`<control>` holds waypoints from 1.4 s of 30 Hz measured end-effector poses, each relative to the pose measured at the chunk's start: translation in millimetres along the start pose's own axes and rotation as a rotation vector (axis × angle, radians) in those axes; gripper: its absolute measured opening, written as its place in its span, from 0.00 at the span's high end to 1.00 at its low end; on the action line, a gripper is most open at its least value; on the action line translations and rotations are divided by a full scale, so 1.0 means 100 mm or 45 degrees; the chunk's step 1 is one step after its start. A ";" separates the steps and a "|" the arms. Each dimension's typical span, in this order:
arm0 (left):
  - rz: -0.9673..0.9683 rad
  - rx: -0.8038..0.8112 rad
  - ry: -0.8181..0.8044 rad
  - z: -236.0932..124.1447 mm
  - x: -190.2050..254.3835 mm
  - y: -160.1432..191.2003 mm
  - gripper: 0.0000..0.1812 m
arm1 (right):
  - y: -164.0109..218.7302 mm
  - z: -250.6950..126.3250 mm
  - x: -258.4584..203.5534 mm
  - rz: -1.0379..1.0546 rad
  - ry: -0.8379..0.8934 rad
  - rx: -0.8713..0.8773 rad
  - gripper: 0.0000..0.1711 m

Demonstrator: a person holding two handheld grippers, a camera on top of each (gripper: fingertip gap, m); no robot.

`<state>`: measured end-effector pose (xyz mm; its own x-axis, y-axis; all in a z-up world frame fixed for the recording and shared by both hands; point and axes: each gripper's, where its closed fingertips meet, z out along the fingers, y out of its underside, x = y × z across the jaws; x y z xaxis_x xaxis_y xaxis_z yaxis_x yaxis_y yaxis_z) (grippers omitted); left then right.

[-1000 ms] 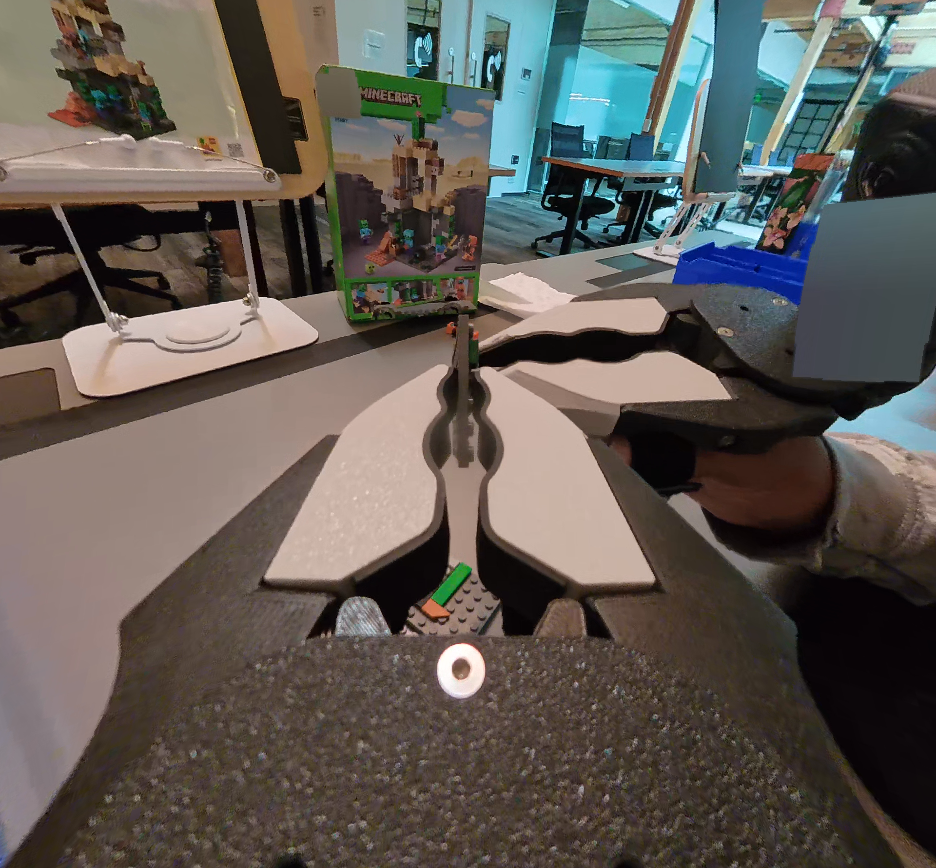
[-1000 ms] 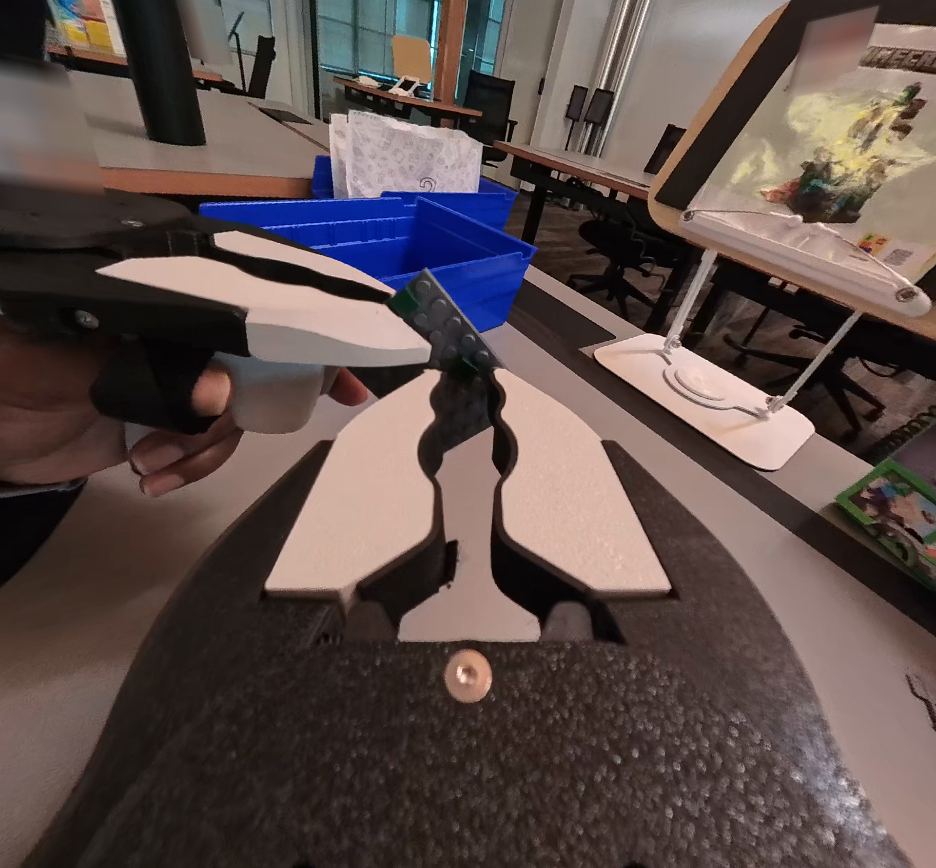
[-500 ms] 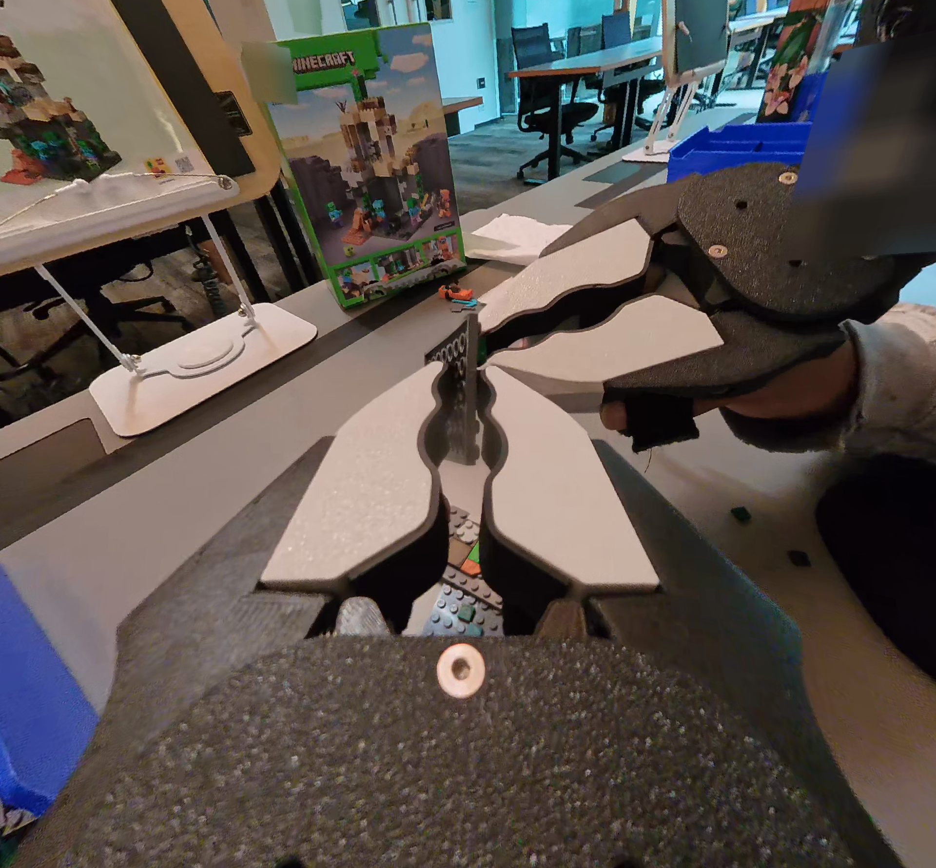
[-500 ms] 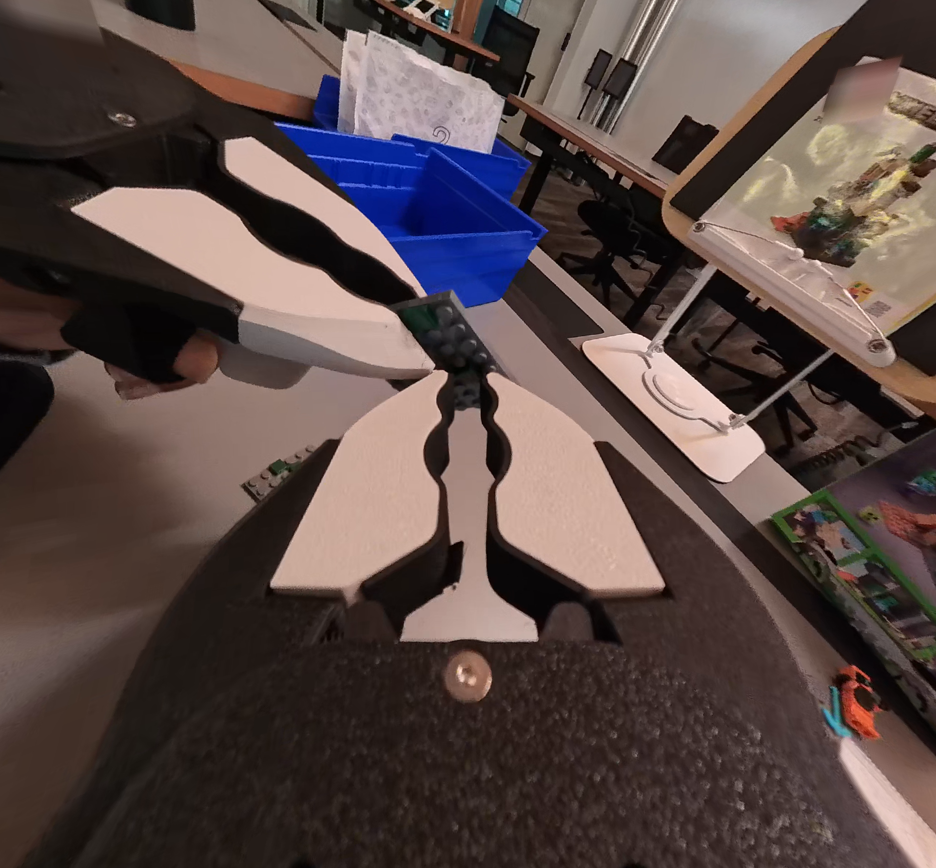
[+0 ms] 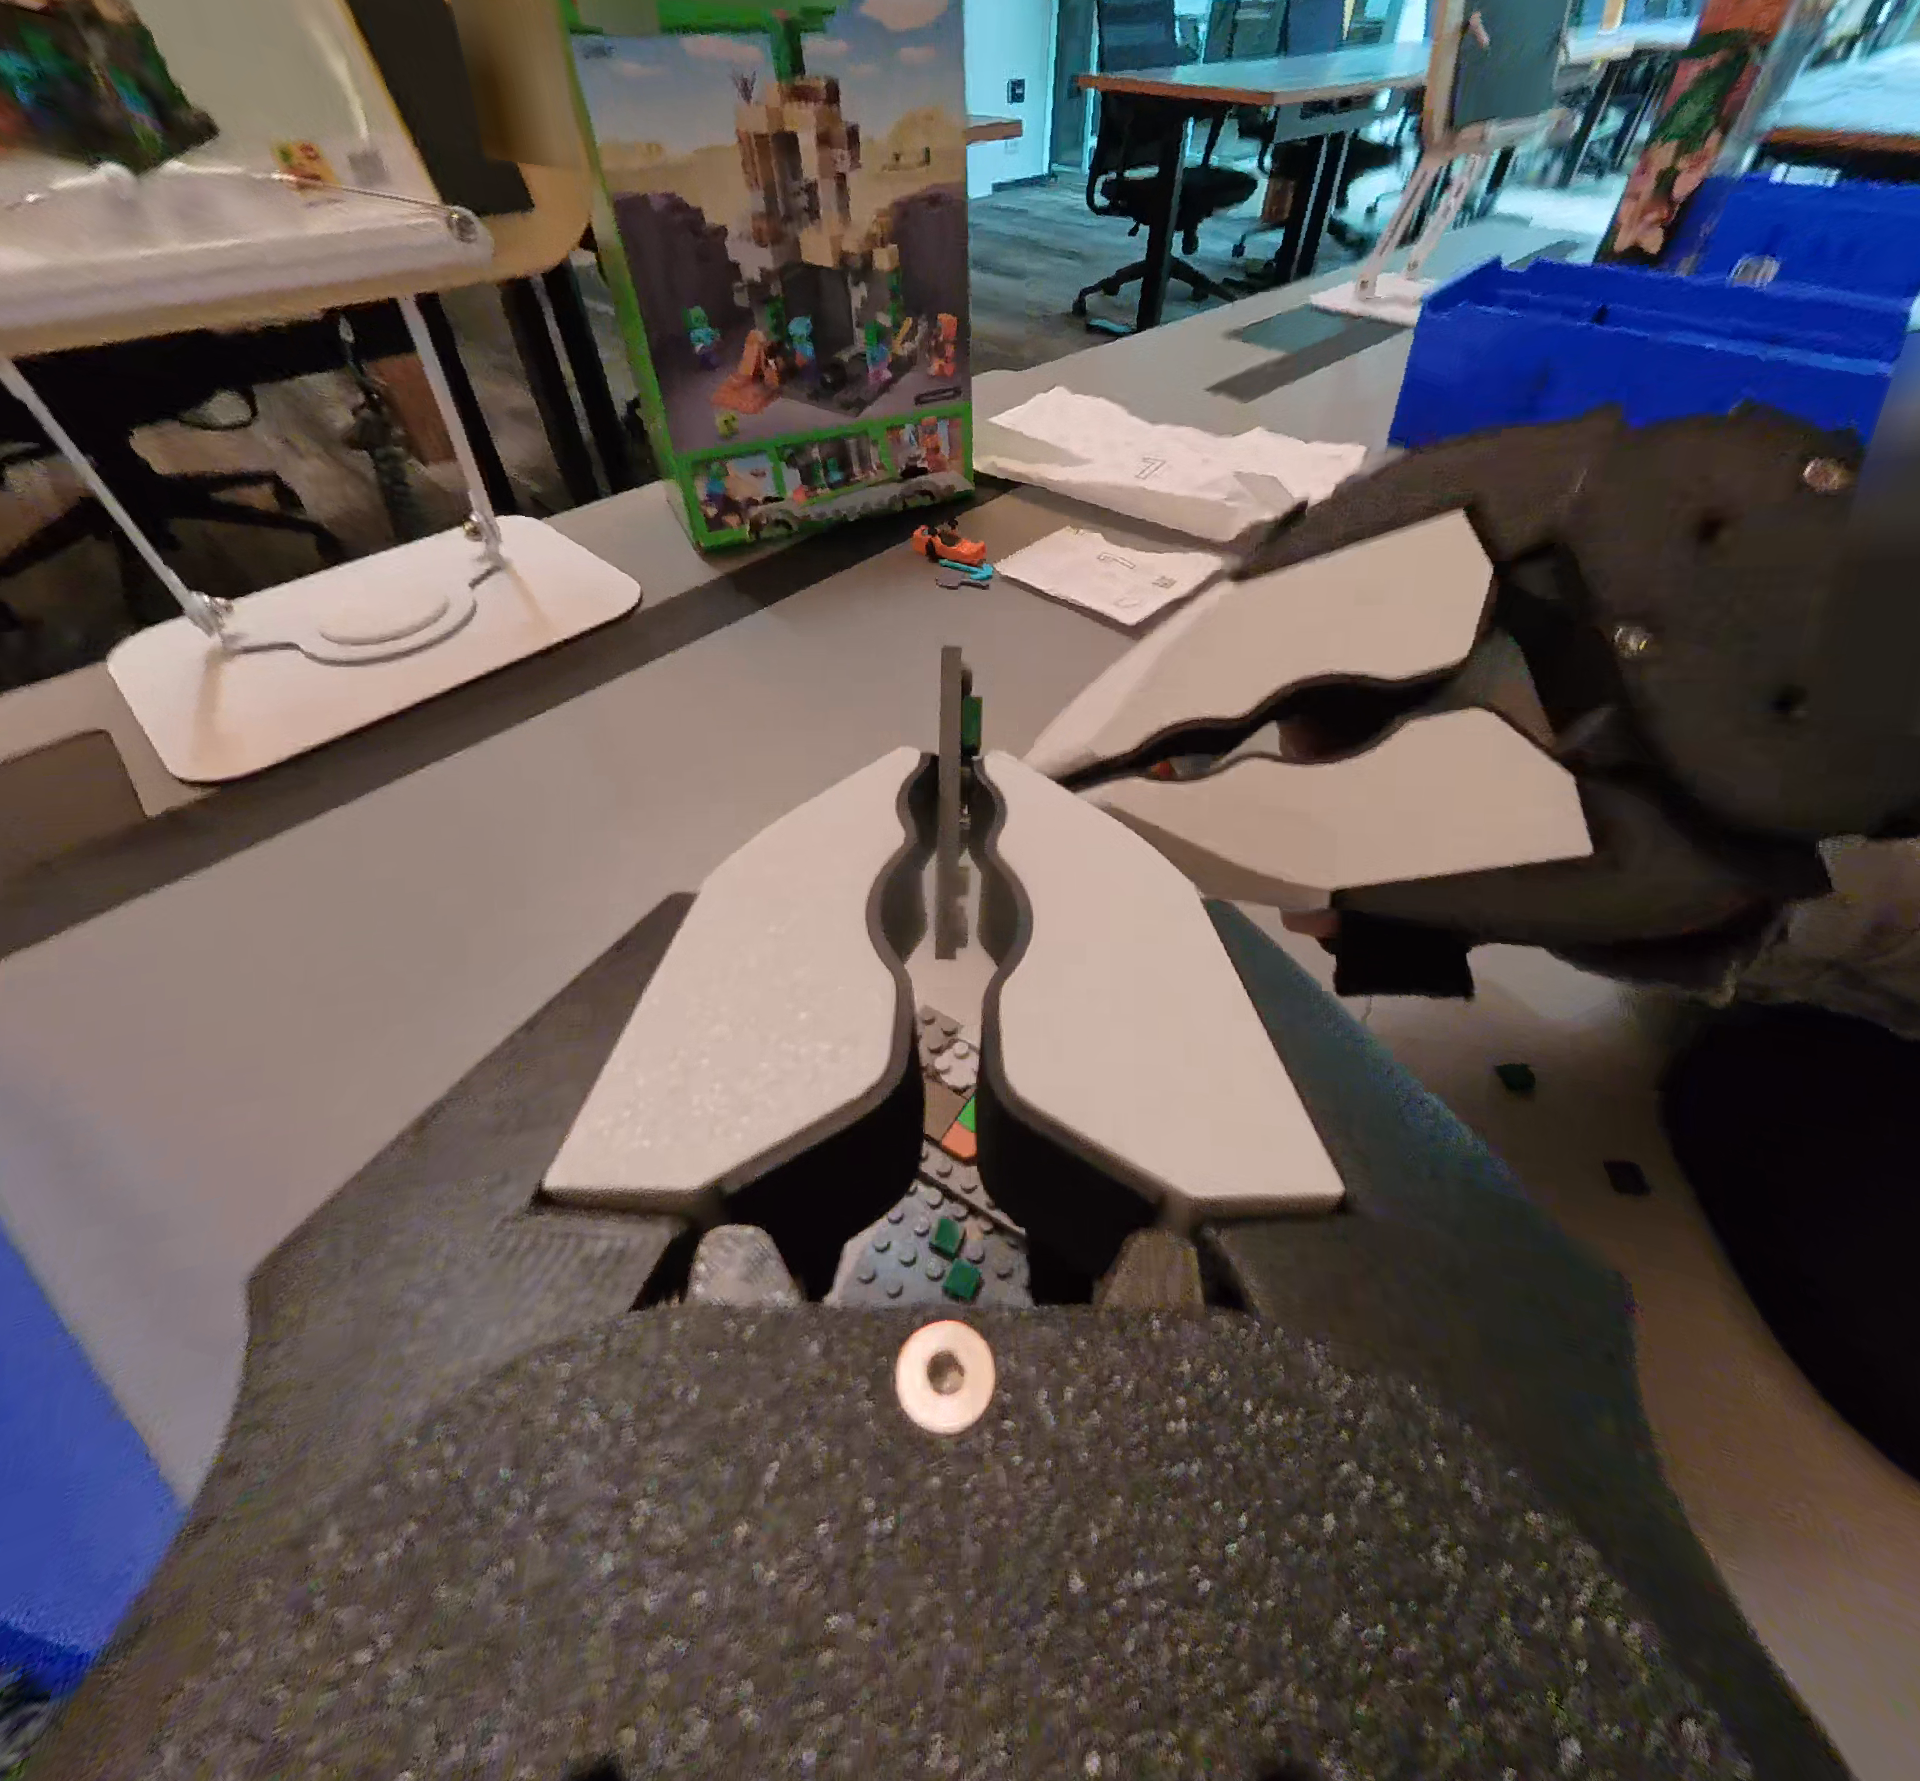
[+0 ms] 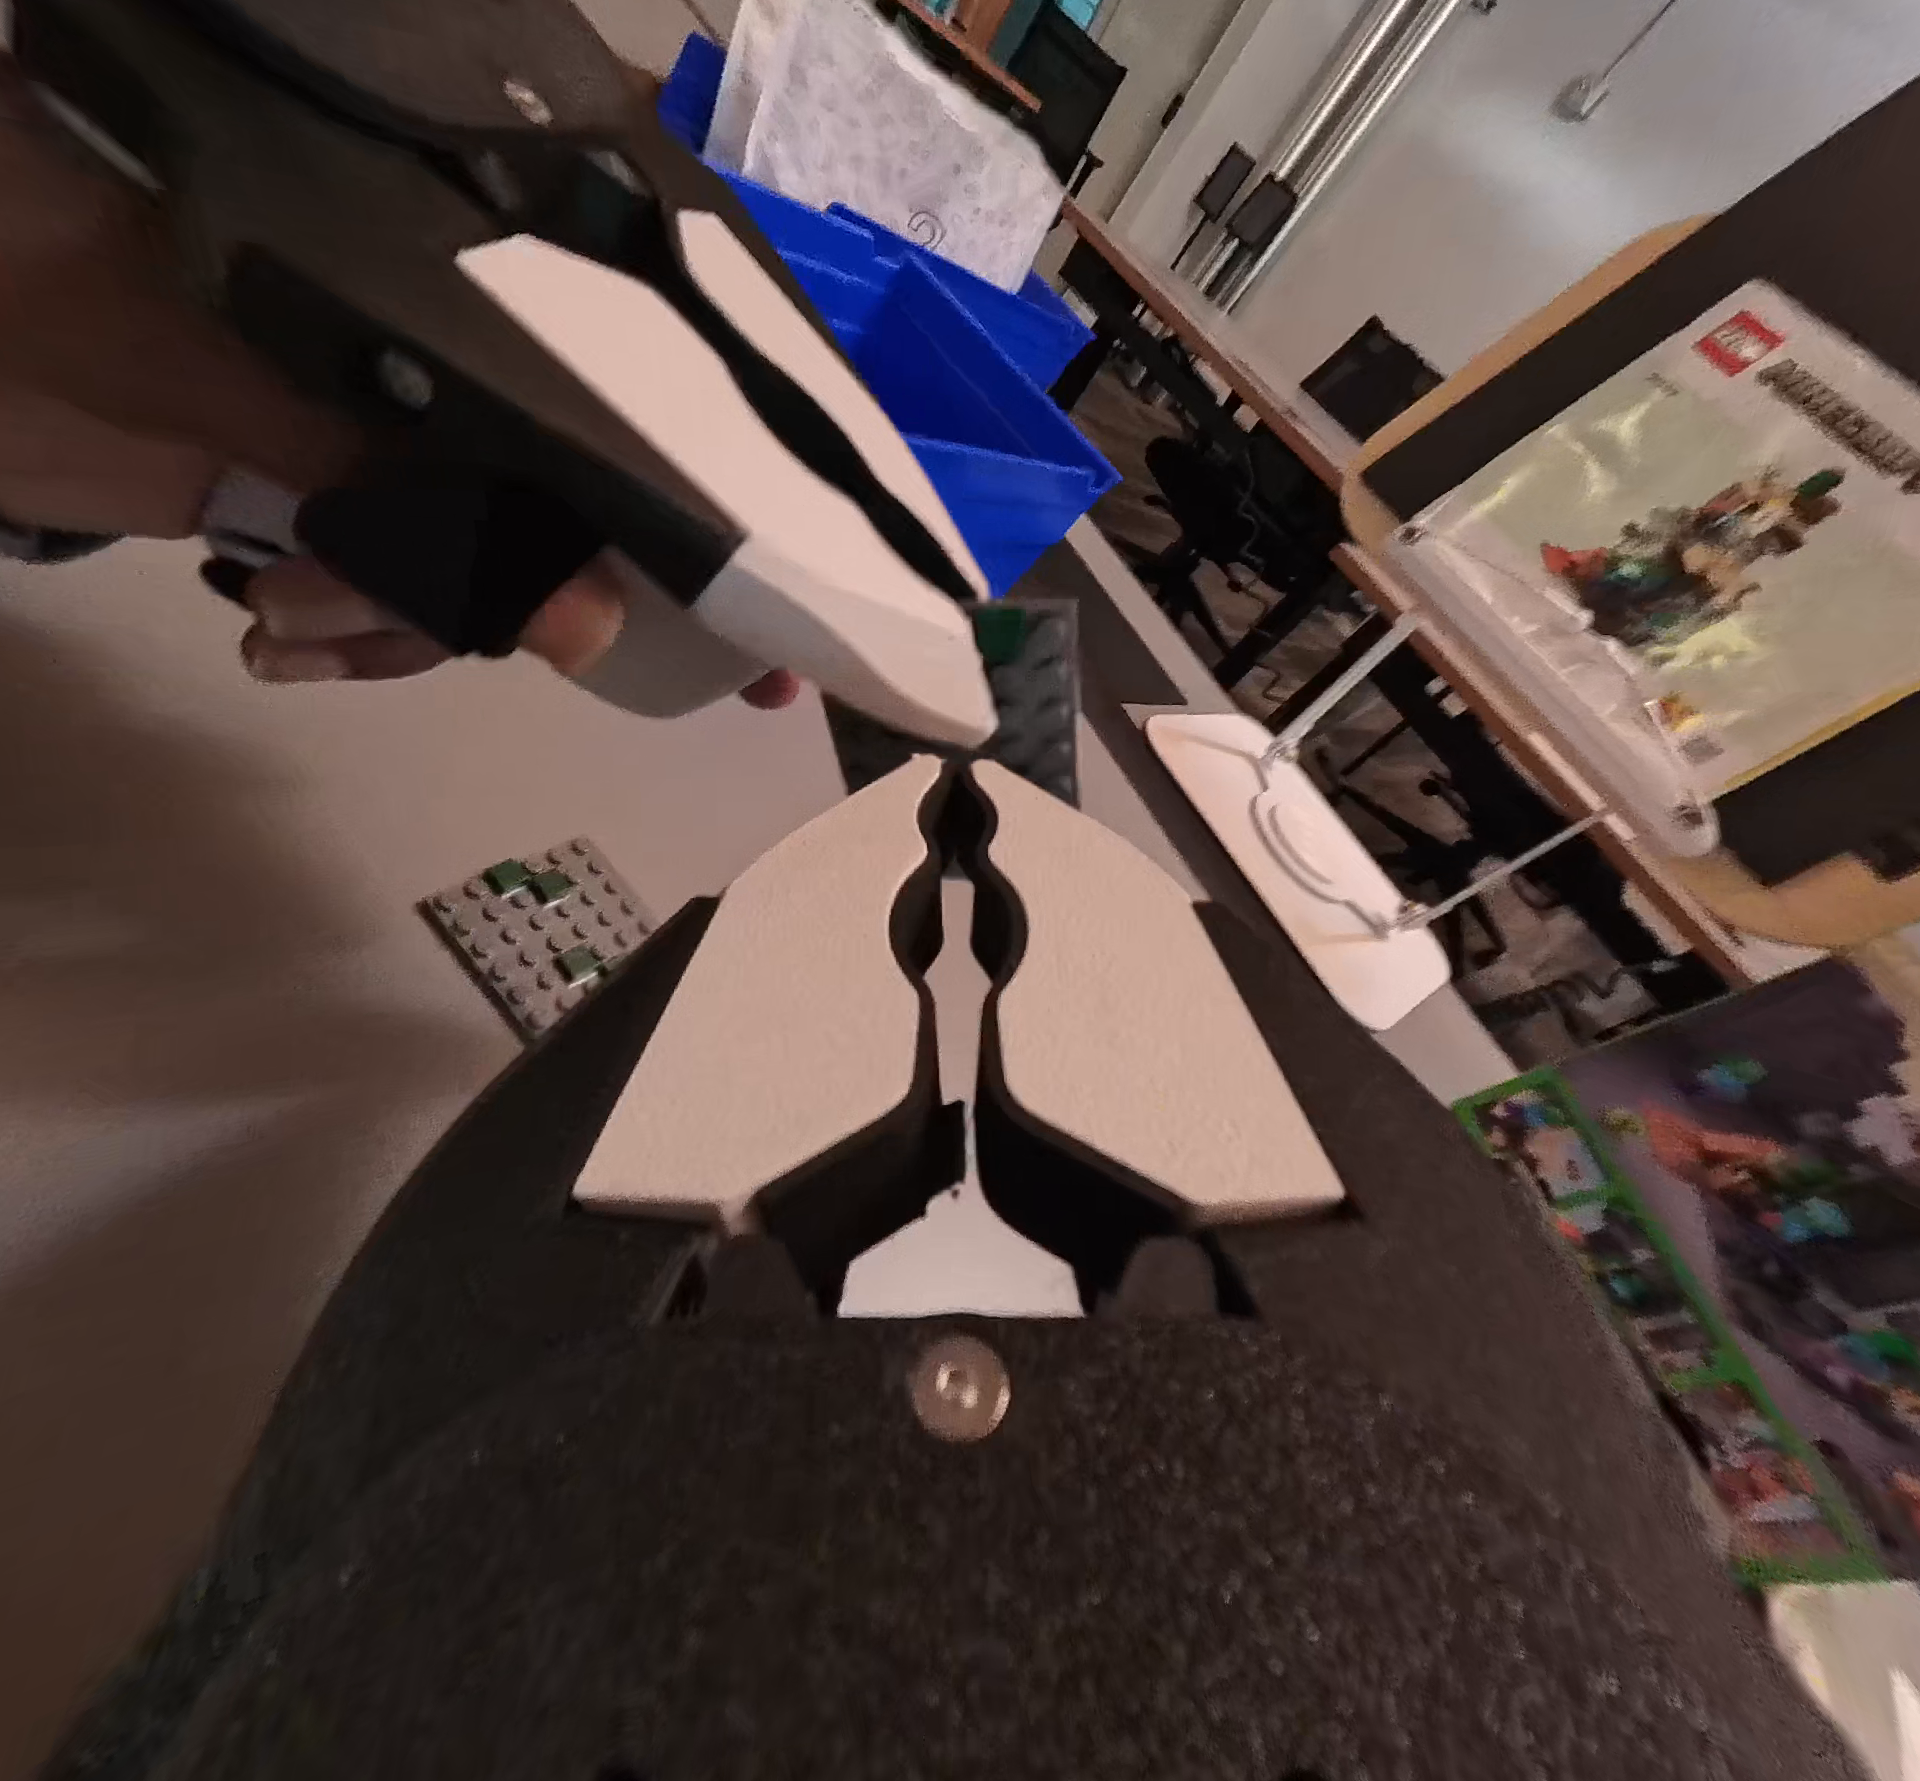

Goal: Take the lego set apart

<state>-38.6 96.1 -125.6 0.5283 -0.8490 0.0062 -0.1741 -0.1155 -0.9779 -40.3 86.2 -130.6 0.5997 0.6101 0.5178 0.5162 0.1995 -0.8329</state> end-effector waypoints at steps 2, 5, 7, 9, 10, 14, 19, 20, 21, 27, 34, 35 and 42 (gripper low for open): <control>-0.064 0.004 0.000 -0.01 -0.06 0.00 0.97 | 0.03 0.01 0.04 0.043 0.002 0.004 1.00; -0.168 -0.055 0.060 0.02 -0.04 0.09 0.97 | -0.02 0.00 0.10 0.025 0.018 0.047 0.95; -0.240 -0.101 0.097 0.04 -0.02 0.17 0.97 | -0.09 -0.01 0.08 -0.017 -0.006 0.087 0.92; -0.317 -0.128 0.149 0.05 0.01 0.21 0.97 | -0.12 -0.02 0.04 -0.058 -0.059 0.105 0.92; -0.338 -0.145 0.171 0.06 0.03 0.23 0.97 | -0.11 -0.02 0.03 -0.087 -0.081 0.109 0.92; -0.332 -0.241 0.298 0.02 0.14 0.35 0.97 | 0.02 -0.05 -0.07 -0.324 -0.210 0.050 0.92; -0.277 -0.401 0.499 -0.08 0.34 0.51 0.98 | 0.24 -0.10 -0.31 -0.282 -0.515 -0.042 0.88; -0.241 -0.424 0.514 -0.10 0.37 0.54 0.97 | 0.25 -0.11 -0.36 -0.201 -0.581 -0.035 0.88; -0.193 -0.441 0.528 -0.12 0.39 0.56 0.97 | 0.26 -0.12 -0.39 -0.120 -0.639 -0.029 0.89; -0.055 -0.445 0.614 -0.21 0.50 0.57 0.97 | 0.22 -0.20 -0.45 0.305 -0.902 0.042 0.89; 0.043 -0.298 0.595 -0.22 0.47 0.43 0.93 | 0.11 -0.28 -0.38 0.486 -0.994 0.190 0.97; 0.023 -0.259 0.600 -0.23 0.45 0.40 0.90 | 0.09 -0.29 -0.30 0.561 -0.999 0.232 0.97; -0.127 -0.081 0.655 -0.24 0.50 0.16 0.97 | -0.09 -0.36 -0.15 0.975 -1.120 0.465 0.97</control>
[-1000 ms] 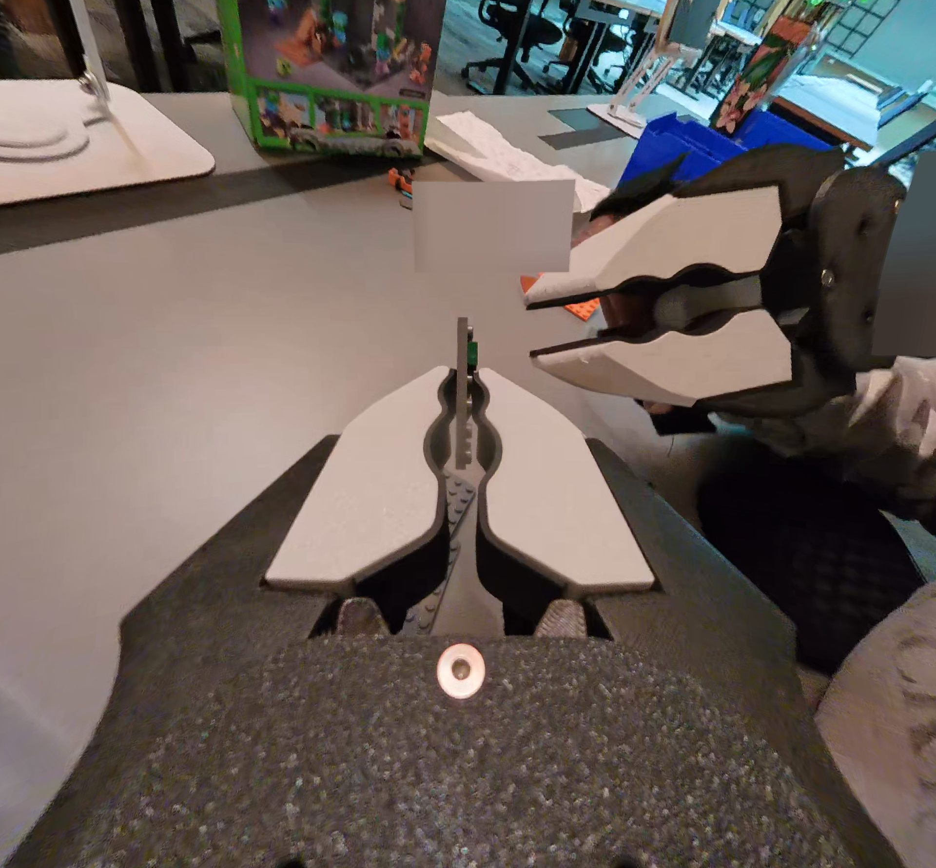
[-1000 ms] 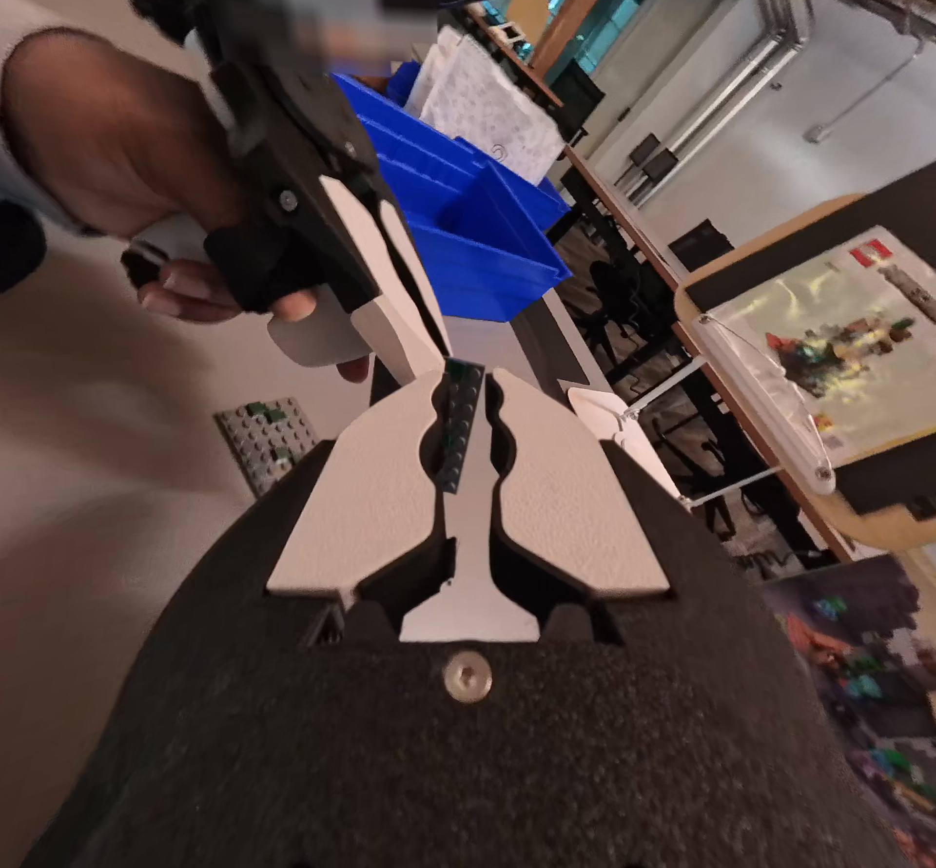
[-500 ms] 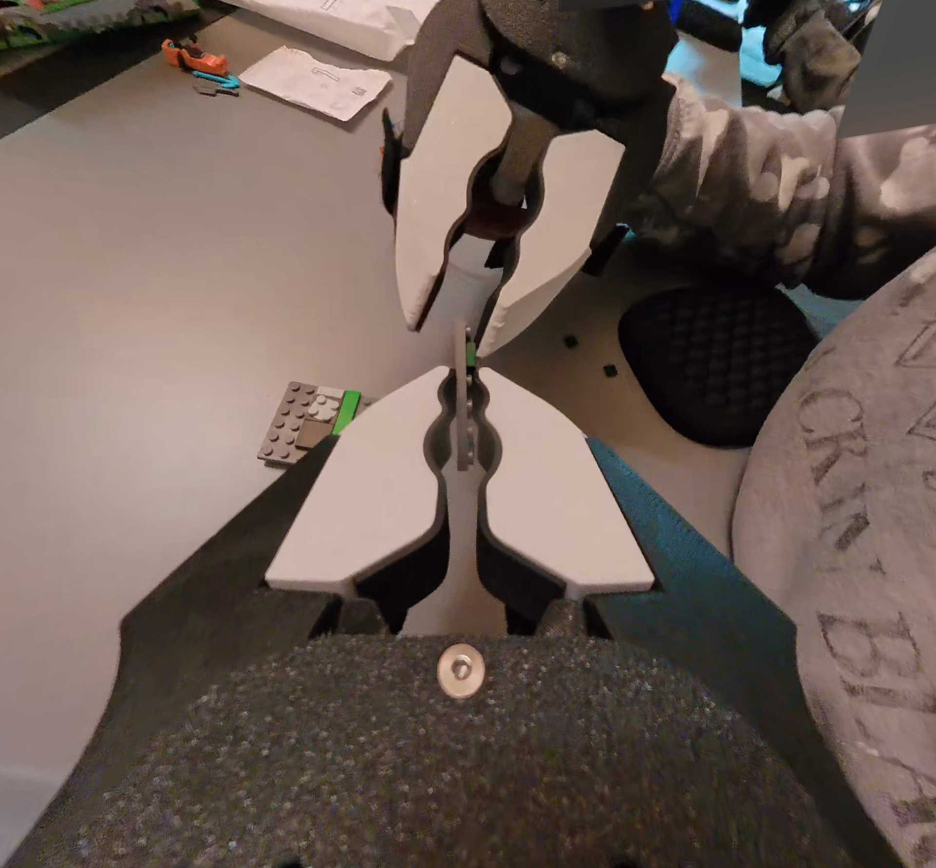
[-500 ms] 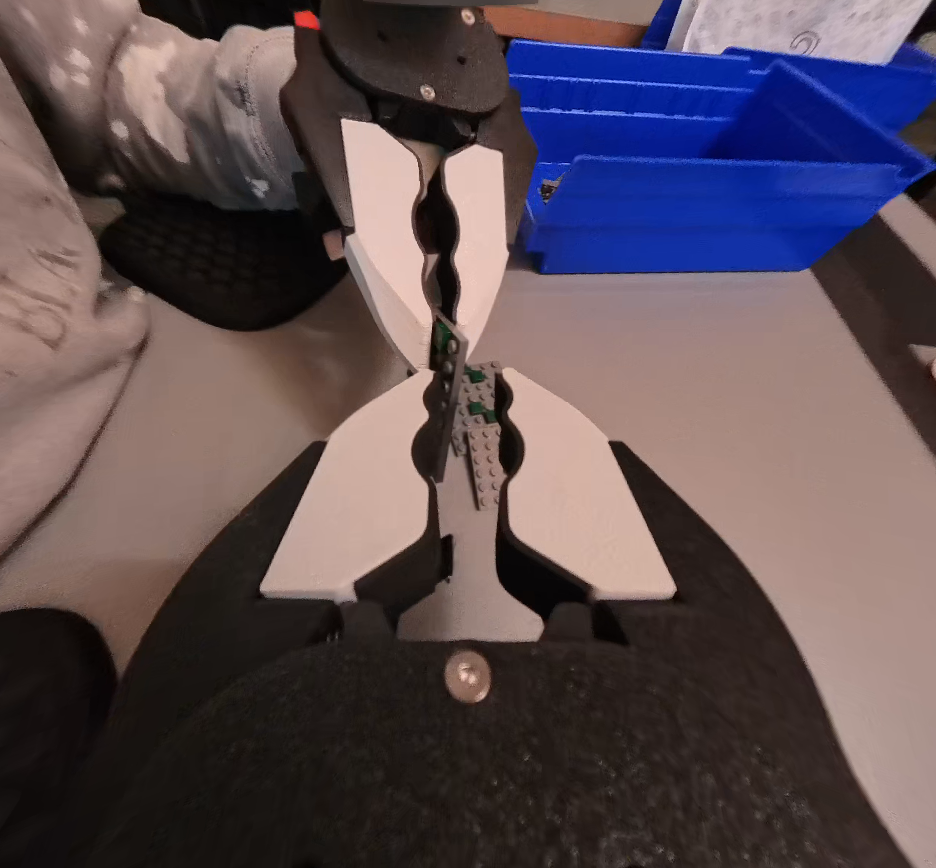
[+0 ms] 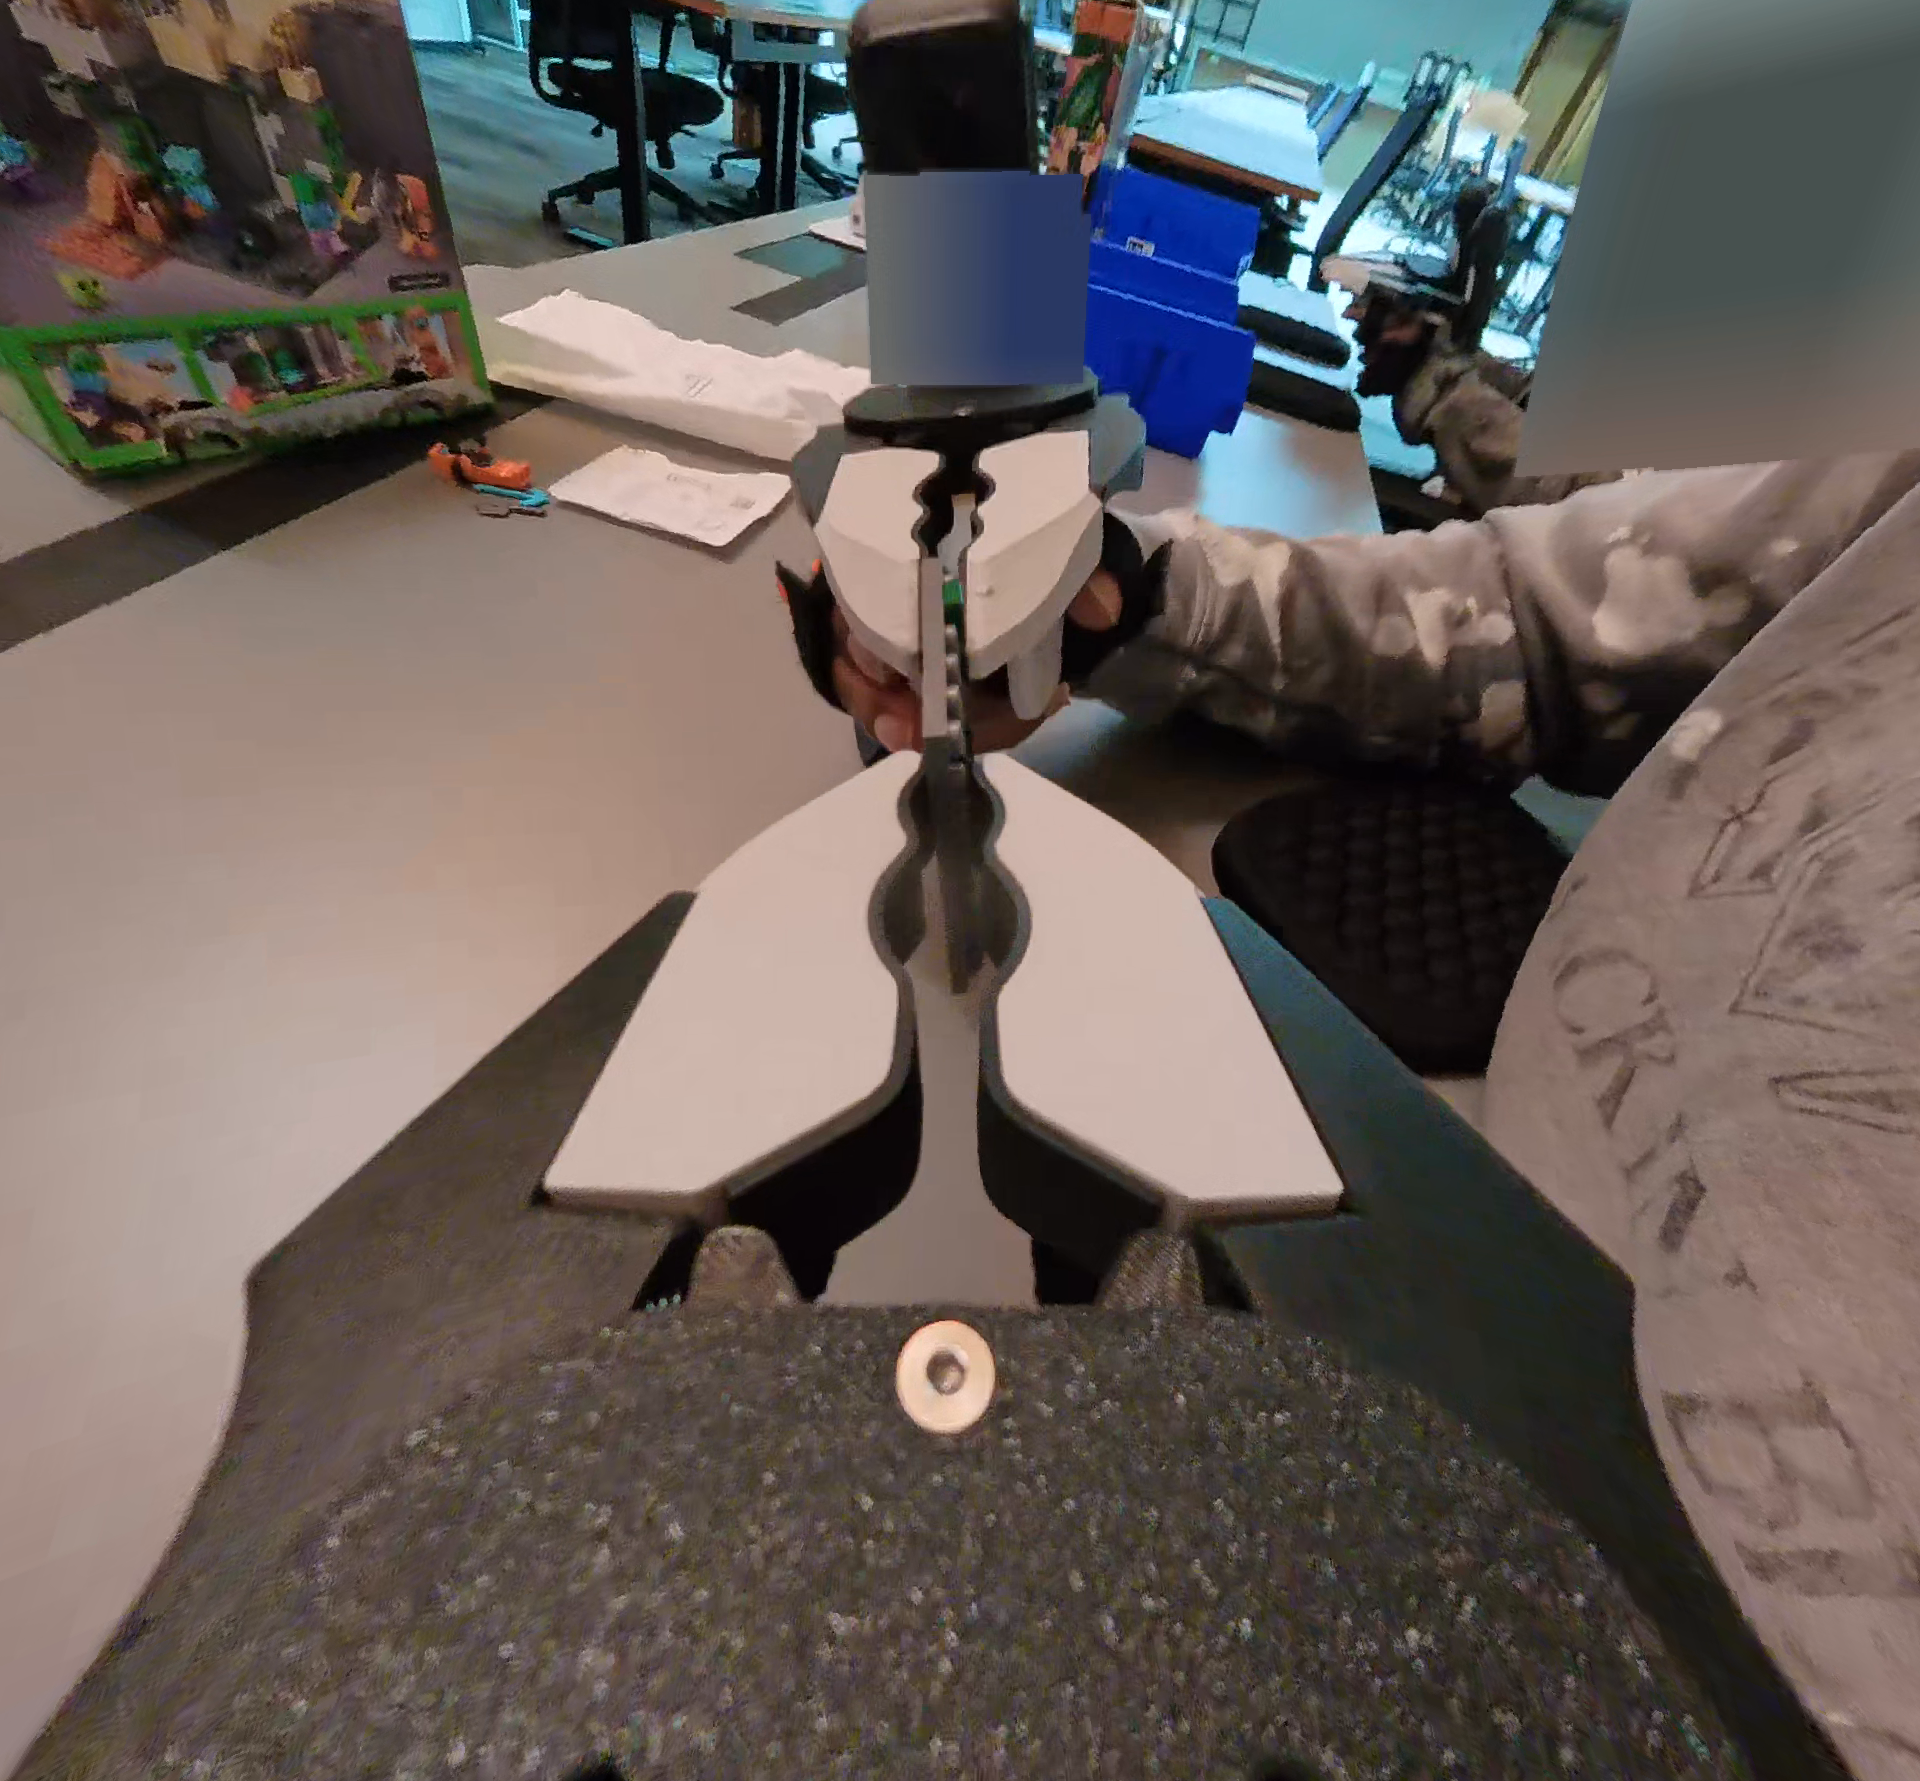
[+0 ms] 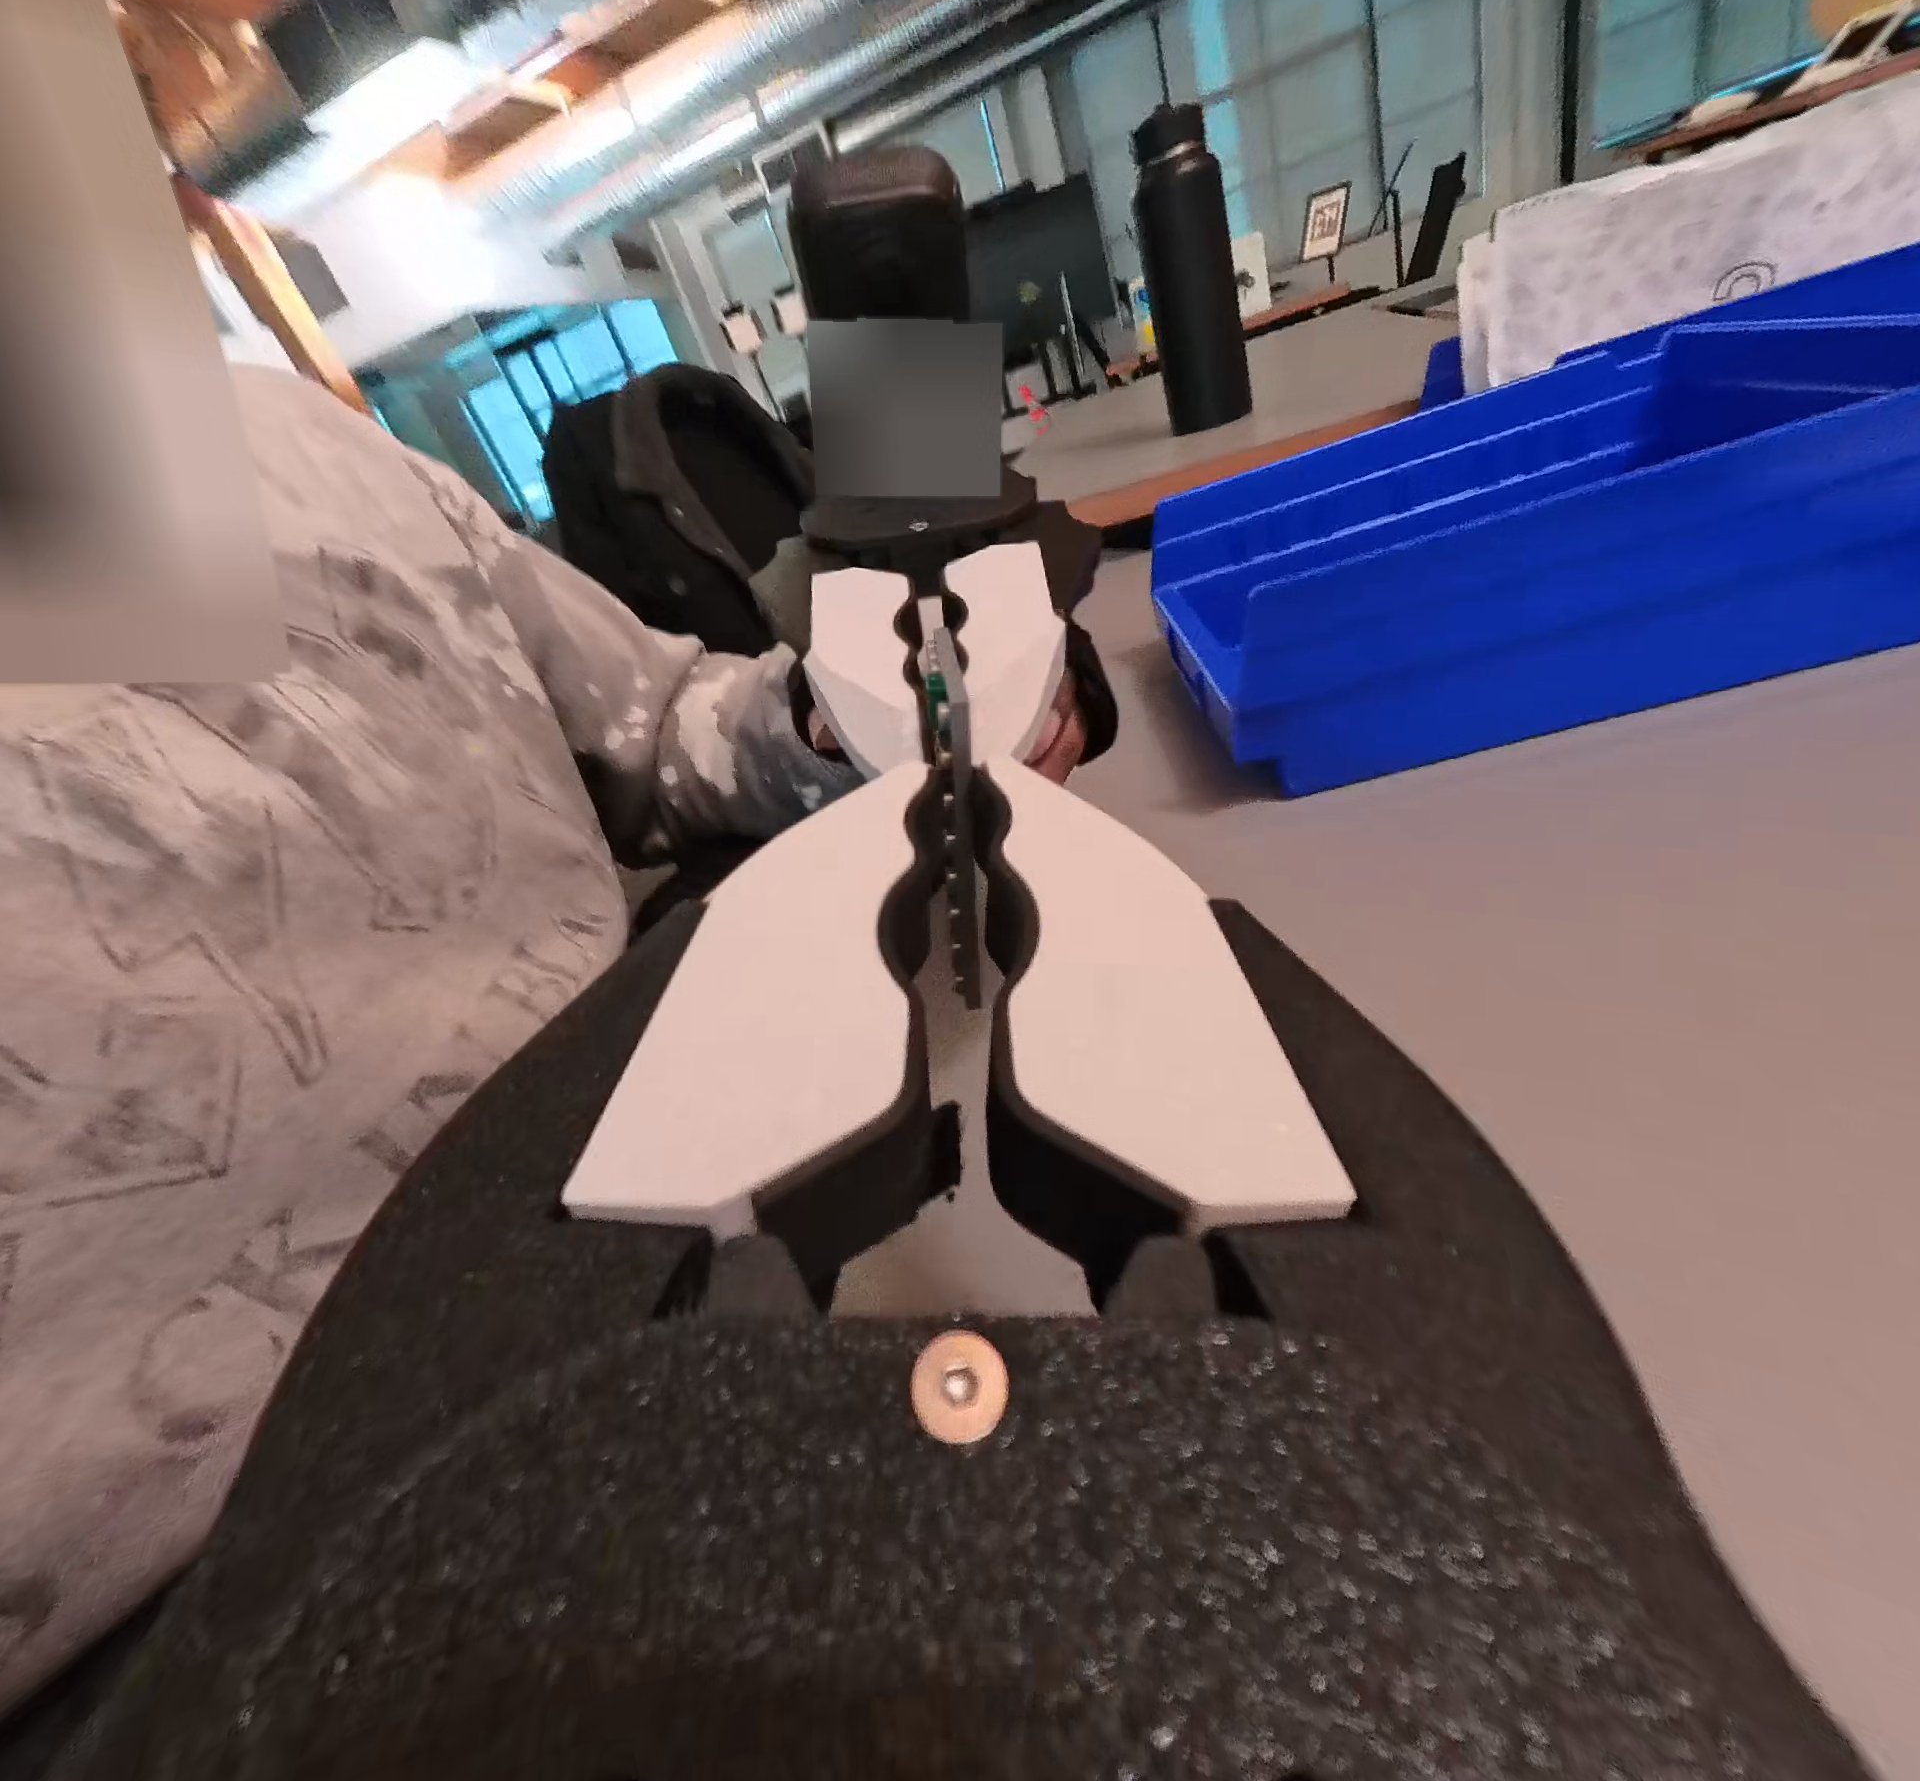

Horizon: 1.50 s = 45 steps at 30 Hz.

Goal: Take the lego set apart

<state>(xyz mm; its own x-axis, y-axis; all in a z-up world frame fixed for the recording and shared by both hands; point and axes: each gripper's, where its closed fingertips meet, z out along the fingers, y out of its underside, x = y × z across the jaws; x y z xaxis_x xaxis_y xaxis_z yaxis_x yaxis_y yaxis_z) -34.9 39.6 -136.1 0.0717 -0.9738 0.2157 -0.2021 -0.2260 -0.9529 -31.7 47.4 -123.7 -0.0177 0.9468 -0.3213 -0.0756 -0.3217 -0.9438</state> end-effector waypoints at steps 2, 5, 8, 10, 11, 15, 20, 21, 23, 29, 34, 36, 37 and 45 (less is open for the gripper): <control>-0.130 -0.033 -0.012 0.00 -0.06 0.04 0.97 | 0.03 0.00 0.07 -0.033 0.069 -0.041 0.97; -0.322 -0.102 -0.014 0.00 -0.13 0.14 0.97 | -0.02 -0.04 0.21 -0.327 0.327 -0.162 0.91; -0.417 -0.153 -0.008 0.03 -0.16 0.23 0.97 | 0.03 -0.01 0.20 -0.687 0.477 -0.407 0.89; -0.434 -0.189 -0.002 0.04 -0.15 0.28 0.97 | 0.12 0.03 0.21 -0.854 0.534 -0.548 0.89; -0.442 -0.194 0.005 0.05 -0.14 0.28 0.97 | 0.18 0.04 0.23 -0.904 0.554 -0.617 0.89; -0.462 -0.267 -0.017 0.05 -0.14 0.38 0.97 | 0.31 0.05 0.26 -1.038 0.583 -0.759 0.91; -0.492 -0.319 -0.010 0.07 -0.14 0.46 0.97 | 0.39 0.02 0.26 -1.038 0.549 -0.815 0.92; -0.503 -0.320 0.002 0.07 -0.13 0.46 0.97 | 0.40 0.02 0.25 -1.013 0.534 -0.802 0.92; -0.513 -0.319 0.020 0.07 -0.12 0.46 0.97 | 0.40 0.02 0.24 -0.969 0.505 -0.769 0.92; -0.565 -0.324 0.068 0.06 -0.09 0.48 0.97 | 0.41 0.03 0.22 -0.982 0.475 -0.750 0.92; -0.557 -0.329 0.066 0.06 -0.09 0.48 0.97 | 0.41 0.03 0.21 -0.947 0.464 -0.755 0.92; -0.555 -0.333 0.060 0.06 -0.09 0.49 0.97 | 0.42 0.03 0.22 -0.949 0.470 -0.764 0.92; -0.557 -0.332 0.058 0.06 -0.10 0.49 0.97 | 0.42 0.03 0.22 -0.946 0.471 -0.763 0.92; -0.586 -0.341 0.034 0.06 -0.14 0.53 0.97 | 0.41 0.03 0.23 -0.976 0.509 -0.789 0.93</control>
